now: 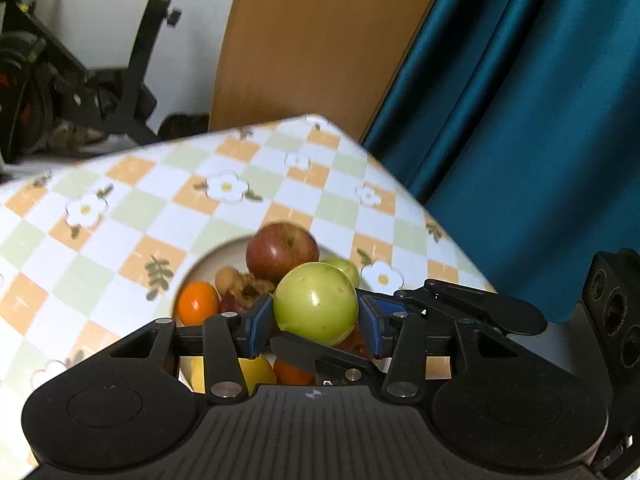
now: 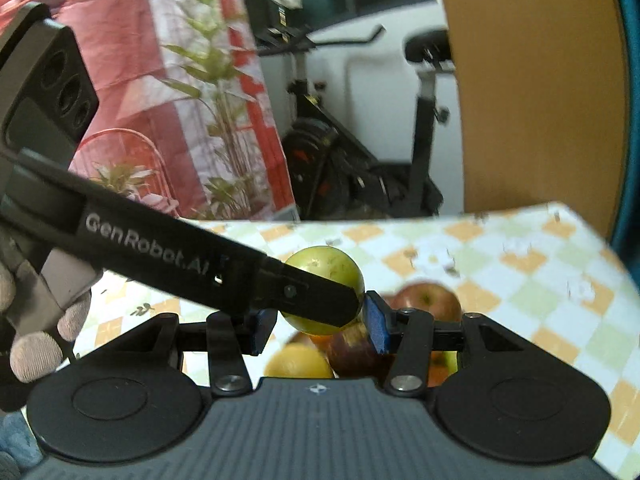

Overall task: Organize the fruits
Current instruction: 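Carry the green fruit with the left tool over the beige plate, then open the left tool to set the green fruit on the plate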

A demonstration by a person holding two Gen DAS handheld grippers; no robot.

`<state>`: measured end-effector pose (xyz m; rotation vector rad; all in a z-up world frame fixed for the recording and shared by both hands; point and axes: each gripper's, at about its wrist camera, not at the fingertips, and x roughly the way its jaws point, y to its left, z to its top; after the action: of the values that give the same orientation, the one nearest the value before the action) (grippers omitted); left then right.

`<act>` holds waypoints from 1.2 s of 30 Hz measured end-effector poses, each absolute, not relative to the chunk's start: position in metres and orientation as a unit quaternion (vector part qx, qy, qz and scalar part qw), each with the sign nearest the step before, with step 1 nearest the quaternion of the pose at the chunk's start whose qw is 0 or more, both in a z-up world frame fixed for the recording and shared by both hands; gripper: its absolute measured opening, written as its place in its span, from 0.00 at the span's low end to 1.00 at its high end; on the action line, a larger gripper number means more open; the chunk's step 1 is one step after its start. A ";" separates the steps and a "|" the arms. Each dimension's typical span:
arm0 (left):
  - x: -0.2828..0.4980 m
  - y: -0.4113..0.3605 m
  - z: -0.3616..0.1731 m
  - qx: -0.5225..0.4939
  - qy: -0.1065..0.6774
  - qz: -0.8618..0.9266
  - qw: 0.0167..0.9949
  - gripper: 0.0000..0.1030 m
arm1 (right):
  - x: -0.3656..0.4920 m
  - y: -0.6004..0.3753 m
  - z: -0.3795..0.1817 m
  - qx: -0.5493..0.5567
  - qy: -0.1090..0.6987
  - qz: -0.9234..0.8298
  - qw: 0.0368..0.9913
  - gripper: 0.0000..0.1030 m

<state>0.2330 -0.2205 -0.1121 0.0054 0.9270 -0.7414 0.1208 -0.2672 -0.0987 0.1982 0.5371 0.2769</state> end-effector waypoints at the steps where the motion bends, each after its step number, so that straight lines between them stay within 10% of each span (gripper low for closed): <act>1: 0.235 -0.222 -0.116 0.002 0.444 -0.349 0.826 0.47 | 0.121 -0.270 -0.102 0.103 0.271 0.133 0.948 0.49; 36: 0.226 -0.168 -0.124 -0.060 0.431 -0.272 0.858 0.68 | 0.115 -0.241 -0.132 0.019 0.321 0.098 0.942 0.55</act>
<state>0.2262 -0.1682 -0.1236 -0.1264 0.9062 -0.5715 0.1152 -0.2413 -0.1318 0.0386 0.6550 0.2006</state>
